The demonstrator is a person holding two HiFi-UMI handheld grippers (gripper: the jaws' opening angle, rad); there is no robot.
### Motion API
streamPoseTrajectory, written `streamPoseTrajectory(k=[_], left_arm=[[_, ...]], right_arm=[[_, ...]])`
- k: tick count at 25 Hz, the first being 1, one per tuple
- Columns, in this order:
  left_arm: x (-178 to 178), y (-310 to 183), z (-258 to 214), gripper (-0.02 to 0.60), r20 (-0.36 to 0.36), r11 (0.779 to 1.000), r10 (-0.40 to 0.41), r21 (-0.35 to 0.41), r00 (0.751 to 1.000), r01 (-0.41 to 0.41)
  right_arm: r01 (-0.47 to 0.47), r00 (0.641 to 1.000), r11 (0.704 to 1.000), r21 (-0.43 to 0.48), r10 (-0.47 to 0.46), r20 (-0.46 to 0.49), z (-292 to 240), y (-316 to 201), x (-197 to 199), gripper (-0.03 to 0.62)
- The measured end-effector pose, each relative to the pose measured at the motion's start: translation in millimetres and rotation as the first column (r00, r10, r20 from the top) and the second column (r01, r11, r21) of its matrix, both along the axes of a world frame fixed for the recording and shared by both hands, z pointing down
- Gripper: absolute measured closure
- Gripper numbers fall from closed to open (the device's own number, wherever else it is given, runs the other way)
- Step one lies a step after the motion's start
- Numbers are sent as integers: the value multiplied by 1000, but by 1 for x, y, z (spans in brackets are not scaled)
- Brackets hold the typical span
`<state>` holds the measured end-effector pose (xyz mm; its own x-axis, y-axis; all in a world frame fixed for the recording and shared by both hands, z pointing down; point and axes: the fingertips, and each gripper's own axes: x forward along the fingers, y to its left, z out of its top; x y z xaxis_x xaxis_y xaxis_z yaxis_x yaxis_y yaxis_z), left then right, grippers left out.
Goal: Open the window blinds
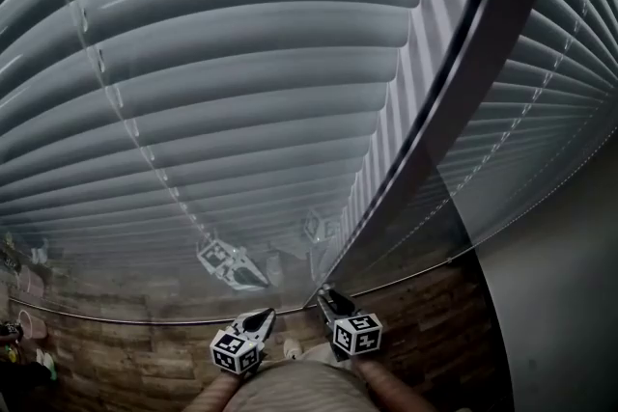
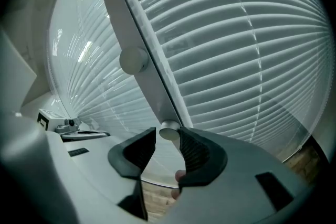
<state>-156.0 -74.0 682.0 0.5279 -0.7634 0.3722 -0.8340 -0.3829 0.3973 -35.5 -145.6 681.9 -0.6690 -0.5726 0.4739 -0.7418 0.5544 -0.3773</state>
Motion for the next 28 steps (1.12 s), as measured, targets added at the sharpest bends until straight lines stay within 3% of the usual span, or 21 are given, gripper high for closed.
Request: streamPoseTrajectory(k=[16, 28], left_arm=[[-7, -2, 36, 569, 17, 1000, -16, 10, 1000, 16], [23, -7, 35, 569, -10, 1000, 27, 4, 1000, -27]], right_arm=[[-23, 1000, 1000, 13, 23, -10, 35, -7, -5, 462], [0, 999, 1000, 4, 0, -46, 39, 14, 19, 462]])
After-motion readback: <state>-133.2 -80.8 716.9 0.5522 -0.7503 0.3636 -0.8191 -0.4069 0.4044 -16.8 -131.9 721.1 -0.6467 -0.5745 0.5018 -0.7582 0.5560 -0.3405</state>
